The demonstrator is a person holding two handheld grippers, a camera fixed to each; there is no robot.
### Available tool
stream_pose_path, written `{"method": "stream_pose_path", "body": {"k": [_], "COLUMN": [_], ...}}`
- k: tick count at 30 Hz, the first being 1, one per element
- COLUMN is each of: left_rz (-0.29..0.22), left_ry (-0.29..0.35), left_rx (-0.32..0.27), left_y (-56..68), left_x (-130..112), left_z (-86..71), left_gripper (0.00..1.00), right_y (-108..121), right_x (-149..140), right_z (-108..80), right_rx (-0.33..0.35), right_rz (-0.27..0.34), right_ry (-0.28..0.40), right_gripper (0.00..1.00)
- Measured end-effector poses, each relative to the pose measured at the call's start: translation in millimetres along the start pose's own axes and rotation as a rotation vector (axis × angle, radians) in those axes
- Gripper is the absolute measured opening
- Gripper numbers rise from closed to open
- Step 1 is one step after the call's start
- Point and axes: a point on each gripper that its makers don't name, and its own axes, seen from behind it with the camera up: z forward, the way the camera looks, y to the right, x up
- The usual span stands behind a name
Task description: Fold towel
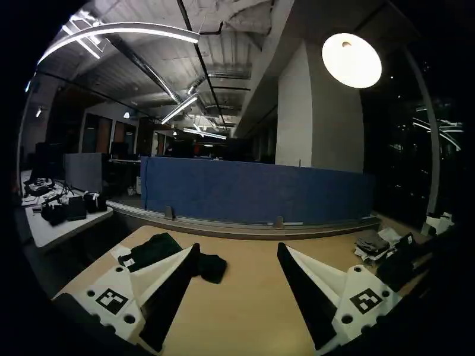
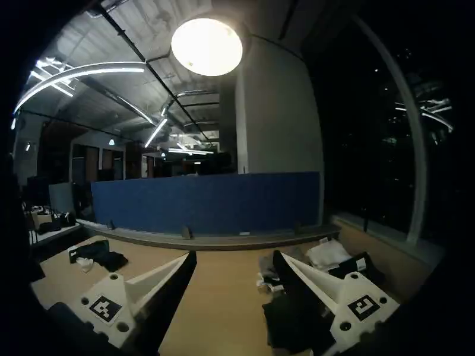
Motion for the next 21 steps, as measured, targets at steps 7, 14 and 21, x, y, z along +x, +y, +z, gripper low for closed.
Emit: {"method": "stream_pose_path", "body": {"k": [7,14,21], "left_rz": [0.034,0.038,0.072], "left_ry": [0.037,0.051,0.082], "left_rx": [-0.002,0.013,0.017], "left_y": [2.9,-5.2,-8.6], "left_x": [3,-11,-33], "left_z": [2.7,10.9,16.7], "left_gripper": [0.96,0.96,0.96], "right_y": [-9,-10,-17], "right_x": [1,-3,-19], "right_z": [6.1,12.9,21.3], "right_rx": [0.005,-0.004,0.004], "right_rz": [-0.037,-0.027,-0.032], "right_ry": [-0.003,-0.023,-0.066], "right_gripper": [1.00,1.00,1.00]}}
